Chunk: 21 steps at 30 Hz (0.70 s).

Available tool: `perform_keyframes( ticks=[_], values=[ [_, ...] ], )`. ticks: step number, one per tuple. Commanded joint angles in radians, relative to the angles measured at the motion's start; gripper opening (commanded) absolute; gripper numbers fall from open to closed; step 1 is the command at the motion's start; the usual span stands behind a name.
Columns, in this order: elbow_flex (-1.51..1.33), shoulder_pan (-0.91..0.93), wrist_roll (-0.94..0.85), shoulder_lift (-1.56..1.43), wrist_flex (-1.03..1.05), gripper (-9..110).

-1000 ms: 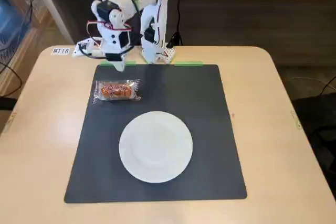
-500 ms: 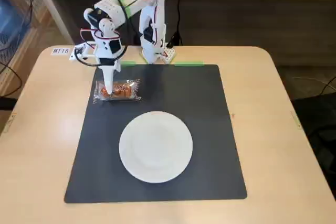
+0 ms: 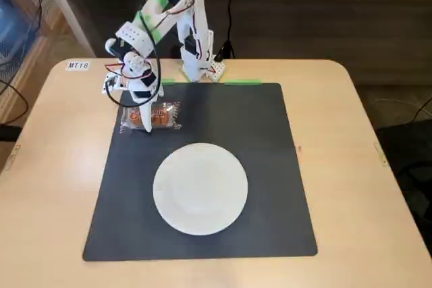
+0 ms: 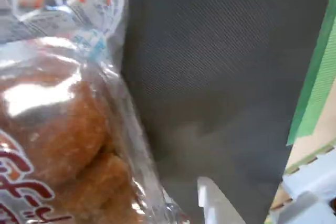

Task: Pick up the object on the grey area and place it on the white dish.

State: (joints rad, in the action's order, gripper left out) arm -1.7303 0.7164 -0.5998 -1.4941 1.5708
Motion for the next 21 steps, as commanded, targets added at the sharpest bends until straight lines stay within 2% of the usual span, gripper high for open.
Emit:
perform_keyframes(
  ticks=[1,14,21],
  values=[
    [0.037,-0.012,0.006,0.008,-0.055,54],
    [0.026,0.008,0.008,0.077,-0.232,47],
    [0.028,0.0,0.005,0.121,-0.273,28]
  ],
)
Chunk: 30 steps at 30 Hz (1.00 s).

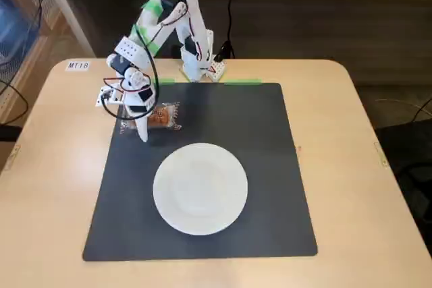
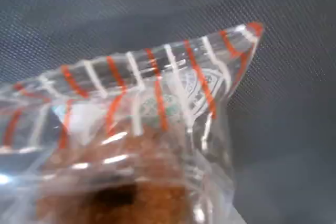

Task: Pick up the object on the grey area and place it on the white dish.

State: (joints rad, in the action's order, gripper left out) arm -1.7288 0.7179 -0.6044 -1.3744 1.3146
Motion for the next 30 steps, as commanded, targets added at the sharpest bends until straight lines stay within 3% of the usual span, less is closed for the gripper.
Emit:
perform_keyframes(
  ticks=[1,4,16,21,30],
  values=[
    [0.028,-0.002,0.011,0.002,-0.018,26],
    [0.029,0.005,0.025,-0.011,-0.018,20],
    [0.04,-0.078,0.118,-0.264,-0.025,14],
    [0.126,-0.252,0.232,-0.367,-0.049,16],
    [0.29,-0.627,0.451,-0.181,-0.212,15]
  ],
)
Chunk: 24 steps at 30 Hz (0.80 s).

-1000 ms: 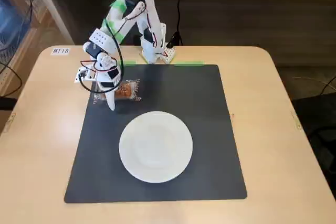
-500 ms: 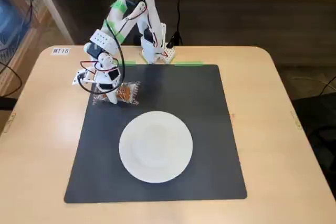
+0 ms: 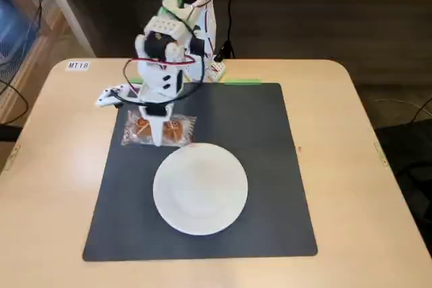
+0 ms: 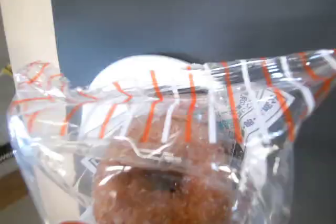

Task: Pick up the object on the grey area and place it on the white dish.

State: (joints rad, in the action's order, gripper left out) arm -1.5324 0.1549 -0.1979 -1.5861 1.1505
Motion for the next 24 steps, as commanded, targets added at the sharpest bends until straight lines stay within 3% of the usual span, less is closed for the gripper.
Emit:
perform_keyframes(
  ticks=[1,17,24],
  values=[
    [0.114,-0.086,0.057,0.06,-0.069,15],
    [0.431,-0.104,0.092,0.517,-0.115,14],
    [0.471,-0.098,0.087,0.535,-0.046,31]
  ],
)
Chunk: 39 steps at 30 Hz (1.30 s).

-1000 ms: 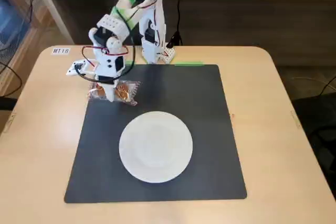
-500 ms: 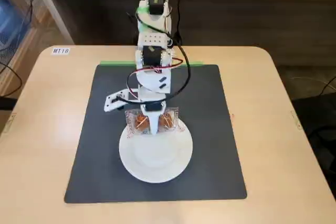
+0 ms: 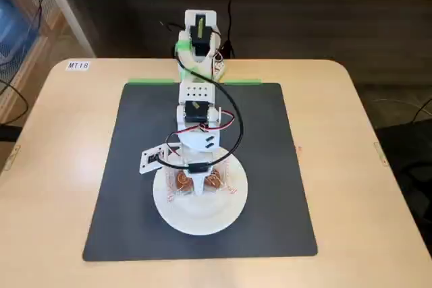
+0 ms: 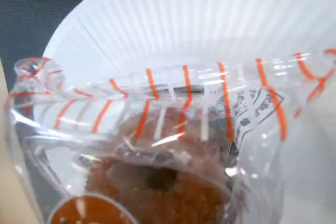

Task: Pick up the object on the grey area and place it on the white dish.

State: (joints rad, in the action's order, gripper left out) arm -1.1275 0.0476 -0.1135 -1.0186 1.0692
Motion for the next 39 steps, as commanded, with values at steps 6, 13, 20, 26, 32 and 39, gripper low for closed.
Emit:
perform_keyframes(
  ticks=[6,13,20,26,32,39],
  values=[
    [0.066,0.009,0.0,-0.075,0.149,40],
    [0.063,0.003,-0.021,-0.282,0.302,44],
    [-0.086,-0.011,-0.006,-0.709,0.388,0],
    [-0.896,-0.008,0.014,-1.46,0.005,0],
    [-1.35,0.026,0.015,-1.868,-0.078,0],
    [-1.686,0.035,0.011,-2.145,-0.104,0]
  ],
)
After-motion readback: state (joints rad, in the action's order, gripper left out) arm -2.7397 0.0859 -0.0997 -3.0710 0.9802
